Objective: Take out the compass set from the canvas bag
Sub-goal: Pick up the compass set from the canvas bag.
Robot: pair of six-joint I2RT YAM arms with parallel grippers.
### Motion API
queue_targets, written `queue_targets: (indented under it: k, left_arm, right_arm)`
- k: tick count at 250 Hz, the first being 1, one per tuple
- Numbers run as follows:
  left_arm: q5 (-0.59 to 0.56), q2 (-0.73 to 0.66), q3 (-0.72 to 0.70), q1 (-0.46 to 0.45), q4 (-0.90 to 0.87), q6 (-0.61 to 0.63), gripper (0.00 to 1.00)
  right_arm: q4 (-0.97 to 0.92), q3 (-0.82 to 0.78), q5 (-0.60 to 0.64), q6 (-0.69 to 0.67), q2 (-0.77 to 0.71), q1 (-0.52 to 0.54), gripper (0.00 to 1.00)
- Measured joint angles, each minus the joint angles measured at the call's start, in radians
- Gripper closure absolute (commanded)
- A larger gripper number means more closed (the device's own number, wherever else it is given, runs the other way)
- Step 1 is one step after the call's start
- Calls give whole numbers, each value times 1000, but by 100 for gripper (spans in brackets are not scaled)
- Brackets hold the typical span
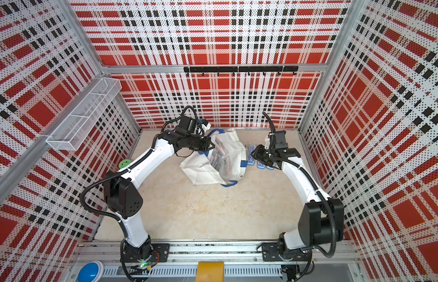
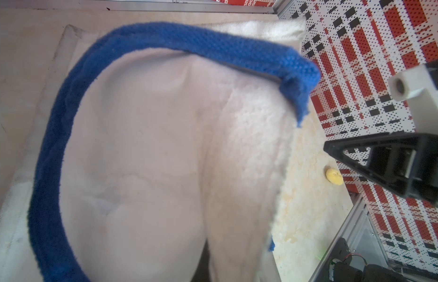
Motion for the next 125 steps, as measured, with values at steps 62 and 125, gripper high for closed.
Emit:
queue_targets:
  k: [62,125]
  left_arm:
    - [2,-29,-31,-3,-2,33,100]
    - [3,-42,-48,-22,-9,54,100]
  right_arm:
    - [132,-92,32,144,-88,248,60]
    - [198,-108,114,198,68,380,53]
